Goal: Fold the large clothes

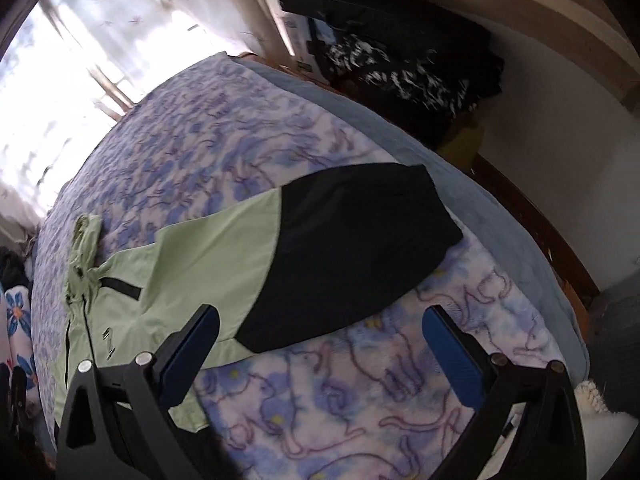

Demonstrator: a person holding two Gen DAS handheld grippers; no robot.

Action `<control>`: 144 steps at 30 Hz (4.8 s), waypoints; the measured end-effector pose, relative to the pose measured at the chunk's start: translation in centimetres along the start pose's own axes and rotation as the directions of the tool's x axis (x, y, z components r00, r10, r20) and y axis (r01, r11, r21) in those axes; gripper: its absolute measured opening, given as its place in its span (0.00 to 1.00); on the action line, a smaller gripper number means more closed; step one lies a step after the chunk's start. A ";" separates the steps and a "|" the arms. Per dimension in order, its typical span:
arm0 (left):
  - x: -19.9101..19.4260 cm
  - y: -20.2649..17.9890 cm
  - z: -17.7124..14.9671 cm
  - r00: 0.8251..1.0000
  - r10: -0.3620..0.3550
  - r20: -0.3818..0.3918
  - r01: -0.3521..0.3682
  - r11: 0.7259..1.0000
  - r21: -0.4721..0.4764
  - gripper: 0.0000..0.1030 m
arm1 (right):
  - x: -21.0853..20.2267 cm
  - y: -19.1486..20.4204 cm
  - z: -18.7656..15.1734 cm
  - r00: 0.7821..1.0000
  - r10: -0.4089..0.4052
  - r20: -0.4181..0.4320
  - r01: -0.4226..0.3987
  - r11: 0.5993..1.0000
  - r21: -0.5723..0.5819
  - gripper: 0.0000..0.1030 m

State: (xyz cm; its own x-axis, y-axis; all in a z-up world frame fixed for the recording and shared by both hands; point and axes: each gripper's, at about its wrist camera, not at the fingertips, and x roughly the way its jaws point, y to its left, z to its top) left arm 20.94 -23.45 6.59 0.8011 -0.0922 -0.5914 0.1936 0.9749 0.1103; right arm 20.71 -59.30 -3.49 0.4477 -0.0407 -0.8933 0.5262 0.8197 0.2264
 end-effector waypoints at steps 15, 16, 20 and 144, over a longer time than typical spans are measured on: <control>9.7 -0.5 -2.4 0.974 -0.115 -0.193 0.100 0.991 -0.086 0.68 | 11.3 -4.5 1.8 0.987 -0.058 -0.153 0.092 0.970 0.223 0.66; 9.5 -0.2 -2.4 0.974 -0.115 -0.193 0.100 0.991 -0.088 0.68 | 11.1 -4.2 1.9 0.988 -0.072 -0.135 0.100 0.972 0.213 0.49; 8.9 1.3 -2.5 0.974 -0.125 -0.192 0.105 0.988 -0.109 0.68 | 8.2 -2.3 2.4 0.999 -0.044 -0.003 0.044 0.980 0.196 0.08; 18.8 30.0 -13.4 0.879 -0.271 -0.393 0.081 0.897 -0.435 0.22 | 15.5 28.1 -3.2 0.968 0.230 -0.098 -0.249 0.913 -0.324 0.10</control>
State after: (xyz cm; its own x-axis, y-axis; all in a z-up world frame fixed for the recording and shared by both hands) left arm 34.27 6.79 -11.93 0.4292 -0.2651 -0.8635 -0.0079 0.9548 -0.2970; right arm 40.09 -35.03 -12.23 0.4834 0.2049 -0.8511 0.1348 0.9432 0.3036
